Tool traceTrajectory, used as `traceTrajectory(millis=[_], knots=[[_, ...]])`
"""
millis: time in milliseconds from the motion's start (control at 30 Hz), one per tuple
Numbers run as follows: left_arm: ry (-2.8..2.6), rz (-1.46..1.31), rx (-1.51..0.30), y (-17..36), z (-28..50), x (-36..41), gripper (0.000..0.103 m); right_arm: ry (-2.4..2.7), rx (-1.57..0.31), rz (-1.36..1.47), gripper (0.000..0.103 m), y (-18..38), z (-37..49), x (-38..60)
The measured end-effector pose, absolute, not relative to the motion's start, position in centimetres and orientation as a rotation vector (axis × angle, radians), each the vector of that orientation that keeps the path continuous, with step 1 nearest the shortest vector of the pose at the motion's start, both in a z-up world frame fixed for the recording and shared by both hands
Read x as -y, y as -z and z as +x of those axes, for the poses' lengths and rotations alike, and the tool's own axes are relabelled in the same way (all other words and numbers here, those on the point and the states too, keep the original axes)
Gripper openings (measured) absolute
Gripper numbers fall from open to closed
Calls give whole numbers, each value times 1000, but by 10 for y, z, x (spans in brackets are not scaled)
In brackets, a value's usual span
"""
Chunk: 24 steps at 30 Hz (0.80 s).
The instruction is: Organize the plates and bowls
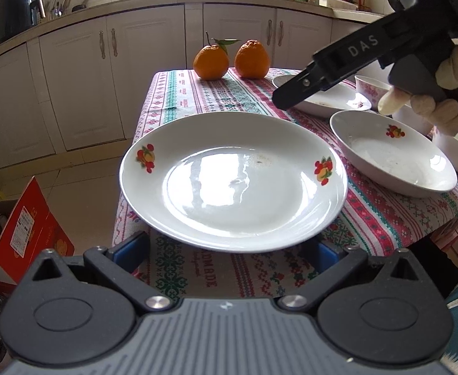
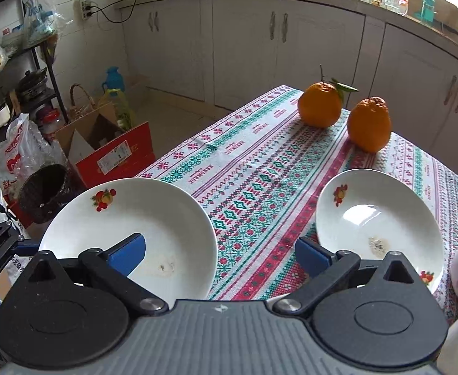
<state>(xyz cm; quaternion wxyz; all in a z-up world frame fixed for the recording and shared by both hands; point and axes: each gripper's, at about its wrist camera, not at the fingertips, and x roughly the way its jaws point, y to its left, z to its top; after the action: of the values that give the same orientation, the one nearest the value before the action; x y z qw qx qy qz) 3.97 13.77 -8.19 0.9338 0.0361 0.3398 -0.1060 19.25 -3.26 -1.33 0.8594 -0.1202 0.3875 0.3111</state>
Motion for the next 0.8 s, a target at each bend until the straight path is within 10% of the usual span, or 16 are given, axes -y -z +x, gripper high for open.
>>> traceTrajectory(millis=[500,800], knots=[[245,96,-659,81,37,-142,102,-949,-990,-278,103,48,238,-6],[303,112,-637,77,37,-144,102,-1038,-1026,-266,84,54,251,-18]])
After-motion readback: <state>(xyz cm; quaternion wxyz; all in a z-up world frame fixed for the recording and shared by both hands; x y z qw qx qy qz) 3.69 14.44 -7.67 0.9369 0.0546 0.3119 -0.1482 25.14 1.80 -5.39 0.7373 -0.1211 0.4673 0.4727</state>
